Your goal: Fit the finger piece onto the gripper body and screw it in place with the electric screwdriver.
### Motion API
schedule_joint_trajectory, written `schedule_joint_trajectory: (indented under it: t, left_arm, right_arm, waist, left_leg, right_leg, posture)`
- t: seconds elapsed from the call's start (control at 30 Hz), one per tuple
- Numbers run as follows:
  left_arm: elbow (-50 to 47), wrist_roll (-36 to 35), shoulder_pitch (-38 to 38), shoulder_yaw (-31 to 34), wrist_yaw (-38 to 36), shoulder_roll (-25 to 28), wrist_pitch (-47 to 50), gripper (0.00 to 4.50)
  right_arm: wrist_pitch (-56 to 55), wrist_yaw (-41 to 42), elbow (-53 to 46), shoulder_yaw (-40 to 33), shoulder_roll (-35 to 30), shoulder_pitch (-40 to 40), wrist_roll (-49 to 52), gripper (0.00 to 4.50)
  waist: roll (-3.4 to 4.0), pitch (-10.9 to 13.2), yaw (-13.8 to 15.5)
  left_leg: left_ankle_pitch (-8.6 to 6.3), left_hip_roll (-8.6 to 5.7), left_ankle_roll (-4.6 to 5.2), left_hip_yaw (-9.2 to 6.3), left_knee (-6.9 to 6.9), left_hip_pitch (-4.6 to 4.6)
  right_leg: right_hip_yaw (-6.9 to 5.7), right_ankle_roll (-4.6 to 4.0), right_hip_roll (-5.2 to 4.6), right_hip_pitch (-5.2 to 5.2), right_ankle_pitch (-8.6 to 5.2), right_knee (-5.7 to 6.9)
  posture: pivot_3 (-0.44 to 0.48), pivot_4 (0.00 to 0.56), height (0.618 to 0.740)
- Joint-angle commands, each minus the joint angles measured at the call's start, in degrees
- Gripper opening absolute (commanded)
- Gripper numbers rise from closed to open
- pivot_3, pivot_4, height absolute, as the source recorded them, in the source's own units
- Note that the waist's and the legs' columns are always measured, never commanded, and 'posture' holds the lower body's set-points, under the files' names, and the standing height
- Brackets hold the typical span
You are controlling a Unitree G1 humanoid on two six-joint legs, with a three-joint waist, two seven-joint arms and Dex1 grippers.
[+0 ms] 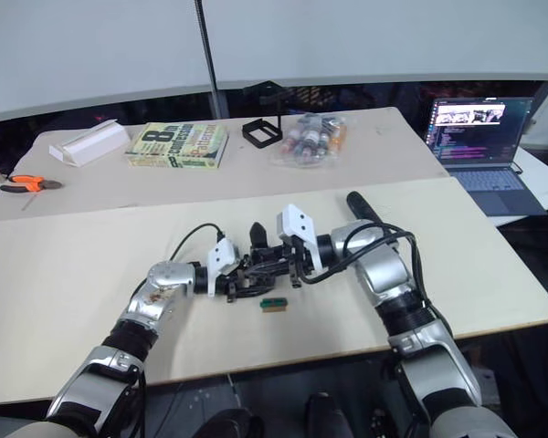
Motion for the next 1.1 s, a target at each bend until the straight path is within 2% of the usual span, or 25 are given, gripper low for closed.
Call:
schedule_joint_trajectory:
  t: [0.03,0.17,0.47,0.63,0.77,0.83,1.1]
  left_arm:
    - [-1.10,-0.26,0.30,-0.06,-0.59,0.06,-0.47,2.36]
    - [-1.10,-0.28,0.42,0.02,-0.60,0.18,-0.48,2.36]
    - [-1.12,-0.36,0.42,-0.02,-0.52,0.00,-0.37,2.36]
    - [-1.48,-0.36,0.71,-0.04,-0.42,0.12,-0.22,2.36]
    - [-1.58,-0.34,0.88,-0.05,-0.42,0.24,-0.22,2.36]
    - [-1.47,-0.33,0.85,-0.02,-0.41,0.29,-0.26,2.36]
    - [-1.26,-0.35,0.84,0.09,-0.31,0.17,-0.33,2.36]
  right_arm:
    - [4.58,-0.52,0.03,3.31,-2.57,-0.55,-4.07,0.39]
    - [9.92,-1.15,-1.06,2.71,-2.15,-1.34,-1.30,0.39]
    - [5.65,-1.33,4.31,2.95,-2.12,-0.06,-3.30,0.39]
    - [4.09,-0.37,1.97,1.58,-1.44,-0.27,-1.23,0.39]
    - [7.91,-0.33,-2.18,-0.63,-0.16,-1.49,2.67,0.39]
    - [6.40,0.12,-2.86,-0.60,-0.32,-1.76,2.39,1.42]
    - [1.50,2.72,-6.32,-5.06,1.48,-0.17,8.18,4.12]
  waist:
    - [0.00,0.00,0.03]
    - [0.00,0.00,0.18]
    - [0.00,0.00,0.12]
    - [0.00,0.00,0.13]
    - [0.00,0.00,0.12]
    - [0.00,0.00,0.11]
    - [0.00,0.01,0.11]
  left_leg:
    - [0.00,0.00,0.00,0.00,0.00,0.00]
    - [-0.01,0.00,0.01,0.00,0.00,0.00]
    - [-0.06,0.00,0.10,0.01,0.00,0.12]
    - [-0.06,0.00,0.11,0.01,-0.01,0.13]
    - [-0.06,0.00,0.10,0.01,-0.01,0.10]
    - [-0.06,0.00,0.09,0.01,0.00,0.06]
    - [-0.05,-0.01,0.07,0.01,-0.01,-0.04]
  right_leg:
    - [0.00,0.00,0.00,0.00,0.00,0.00]
    - [-0.01,0.00,0.00,0.00,0.00,-0.01]
    - [0.00,0.00,0.00,0.10,0.00,-0.02]
    - [0.00,0.00,0.00,0.10,0.00,-0.01]
    - [0.00,0.00,-0.01,0.07,0.00,-0.01]
    - [0.01,0.00,-0.01,0.03,0.00,-0.01]
    - [0.00,0.00,-0.01,-0.03,0.00,-0.05]
  posture:
    - [0.000,0.150,0.740]
    - [0.000,0.150,0.740]
    - [0.000,0.150,0.740]
    - [0.000,0.150,0.740]
    - [0.000,0.150,0.740]
    - [0.000,0.150,0.740]
    - [0.000,0.150,0.740]
